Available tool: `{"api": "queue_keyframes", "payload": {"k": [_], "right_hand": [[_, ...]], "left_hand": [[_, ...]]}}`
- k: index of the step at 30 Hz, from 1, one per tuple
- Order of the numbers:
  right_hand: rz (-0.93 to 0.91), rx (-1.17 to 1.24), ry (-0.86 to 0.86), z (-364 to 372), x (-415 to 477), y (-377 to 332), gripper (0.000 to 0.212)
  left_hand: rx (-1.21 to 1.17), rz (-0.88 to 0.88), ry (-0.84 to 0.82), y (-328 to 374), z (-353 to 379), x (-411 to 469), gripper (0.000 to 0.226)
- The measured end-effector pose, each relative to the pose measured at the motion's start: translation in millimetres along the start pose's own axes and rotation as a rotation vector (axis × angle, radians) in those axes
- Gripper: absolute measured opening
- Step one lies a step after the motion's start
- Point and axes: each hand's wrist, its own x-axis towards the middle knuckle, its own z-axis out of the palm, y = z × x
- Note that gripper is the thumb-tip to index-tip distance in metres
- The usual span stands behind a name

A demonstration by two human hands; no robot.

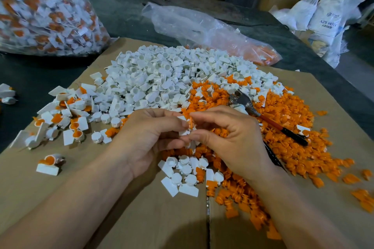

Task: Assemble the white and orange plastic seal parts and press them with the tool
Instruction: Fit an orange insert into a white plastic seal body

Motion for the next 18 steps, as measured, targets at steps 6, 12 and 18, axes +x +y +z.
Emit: {"api": "queue_keyframes", "payload": {"k": [6,12,18], "right_hand": [[0.037,0.024,0.005,-3.8,0.1,2.0,0.034],[0.038,0.035,-0.006,-1.9,0.0,1.4,0.032],[0.058,0.077,-0.012,-2.0,0.0,0.8,0.027]], "left_hand": [[-0.037,-0.003,0.007,3.3,-2.4,0.5,0.012],[-0.029,-0.003,0.005,3.2,-2.4,0.1,0.013],[-0.005,0.044,0.020,1.7,0.3,-1.2,0.017]]}}
